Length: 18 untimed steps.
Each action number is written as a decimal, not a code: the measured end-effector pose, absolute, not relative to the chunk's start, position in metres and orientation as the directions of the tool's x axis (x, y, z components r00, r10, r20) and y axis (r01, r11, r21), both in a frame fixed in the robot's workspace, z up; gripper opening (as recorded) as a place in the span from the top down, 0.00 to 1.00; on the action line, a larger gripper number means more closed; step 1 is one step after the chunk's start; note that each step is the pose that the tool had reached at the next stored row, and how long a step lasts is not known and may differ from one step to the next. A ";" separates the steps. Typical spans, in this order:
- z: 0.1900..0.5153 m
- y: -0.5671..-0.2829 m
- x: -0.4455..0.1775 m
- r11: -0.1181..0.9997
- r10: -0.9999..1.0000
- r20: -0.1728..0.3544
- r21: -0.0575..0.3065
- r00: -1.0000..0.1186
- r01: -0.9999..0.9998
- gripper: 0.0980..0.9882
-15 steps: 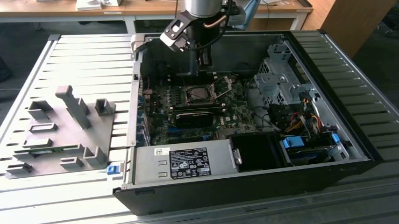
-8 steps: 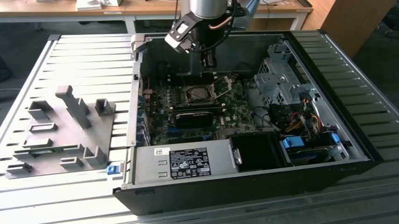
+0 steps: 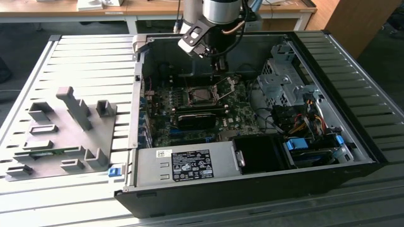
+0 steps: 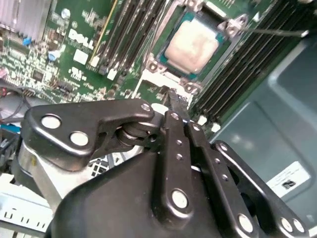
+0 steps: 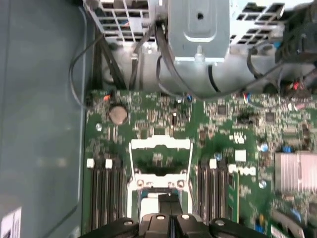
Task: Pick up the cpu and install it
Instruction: 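Close the cpu cover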
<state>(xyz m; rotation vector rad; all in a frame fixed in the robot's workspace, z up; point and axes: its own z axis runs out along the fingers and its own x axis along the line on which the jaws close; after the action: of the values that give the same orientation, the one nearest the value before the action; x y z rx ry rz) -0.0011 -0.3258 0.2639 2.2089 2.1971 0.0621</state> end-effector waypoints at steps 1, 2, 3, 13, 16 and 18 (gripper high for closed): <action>0.263 -0.326 0.002 -0.005 1.000 0.010 0.046 0.004 0.999 0.99; 0.262 -0.326 0.005 -0.004 1.000 0.010 0.045 0.004 0.999 0.99; 0.262 -0.326 0.006 -0.004 1.000 0.010 0.045 0.004 0.999 0.99; 0.257 -0.325 0.023 -0.004 1.000 0.010 0.045 0.004 0.999 0.99; 0.256 -0.325 0.032 -0.004 1.000 0.010 0.045 0.004 0.999 0.99; 0.255 -0.324 0.035 -0.004 1.000 0.010 0.045 0.003 0.999 0.99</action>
<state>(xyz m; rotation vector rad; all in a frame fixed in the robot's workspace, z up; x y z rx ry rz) 0.0355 -0.3238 0.2548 2.2076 2.1994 0.0613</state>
